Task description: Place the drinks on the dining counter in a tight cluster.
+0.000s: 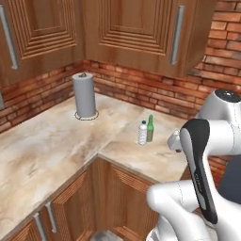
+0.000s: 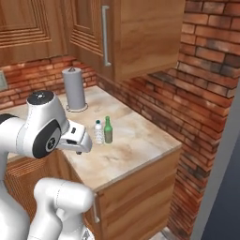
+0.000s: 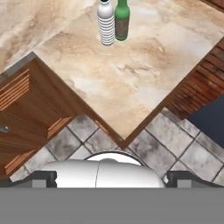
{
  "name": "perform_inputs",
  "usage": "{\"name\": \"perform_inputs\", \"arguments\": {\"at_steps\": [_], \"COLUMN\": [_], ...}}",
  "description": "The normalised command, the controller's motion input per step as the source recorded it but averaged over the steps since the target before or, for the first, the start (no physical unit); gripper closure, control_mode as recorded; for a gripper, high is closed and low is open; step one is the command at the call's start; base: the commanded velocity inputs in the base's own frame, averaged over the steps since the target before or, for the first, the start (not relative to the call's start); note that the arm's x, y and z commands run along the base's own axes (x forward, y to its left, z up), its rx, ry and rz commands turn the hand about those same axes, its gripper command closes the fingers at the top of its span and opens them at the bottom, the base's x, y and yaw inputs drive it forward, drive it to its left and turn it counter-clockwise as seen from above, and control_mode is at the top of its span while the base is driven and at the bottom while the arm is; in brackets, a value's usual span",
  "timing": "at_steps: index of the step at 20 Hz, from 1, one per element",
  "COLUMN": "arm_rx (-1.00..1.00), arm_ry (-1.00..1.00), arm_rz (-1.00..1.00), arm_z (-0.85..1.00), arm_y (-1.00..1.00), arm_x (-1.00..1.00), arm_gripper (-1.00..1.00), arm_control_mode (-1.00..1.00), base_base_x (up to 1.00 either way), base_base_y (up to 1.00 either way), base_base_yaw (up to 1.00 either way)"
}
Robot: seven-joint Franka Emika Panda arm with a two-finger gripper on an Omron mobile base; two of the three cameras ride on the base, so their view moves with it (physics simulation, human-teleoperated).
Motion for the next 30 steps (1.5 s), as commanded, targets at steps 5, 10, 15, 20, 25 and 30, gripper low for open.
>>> {"name": "perform_inputs", "arguments": {"at_steps": [5, 10, 15, 20, 25, 30], "arm_rx": [0.0, 0.0, 0.0, 0.0, 0.0, 0.0], "arm_ry": [0.0, 0.0, 0.0, 0.0, 0.0, 0.0], "arm_rz": [0.0, 0.0, 0.0, 0.0, 0.0, 0.0], "arm_z": [0.0, 0.0, 0.0, 0.0, 0.0, 0.0], "arm_y": [0.0, 0.0, 0.0, 0.0, 0.0, 0.0], "arm_x": [0.0, 0.0, 0.0, 0.0, 0.0, 0.0], "arm_gripper": [-1.0, -1.0, -1.0, -1.0, -1.0, -1.0], "arm_control_mode": [1.0, 1.0, 1.0, 1.0, 1.0, 1.0], "base_base_x": [0.0, 0.06, 0.25, 0.06, 0.0, 0.45], "base_base_y": [0.13, 0.33, 0.48, 0.74, 0.7, 0.43], "base_base_yaw": [-0.35, -0.34, -0.28, -0.14, -0.06, -0.1]}}
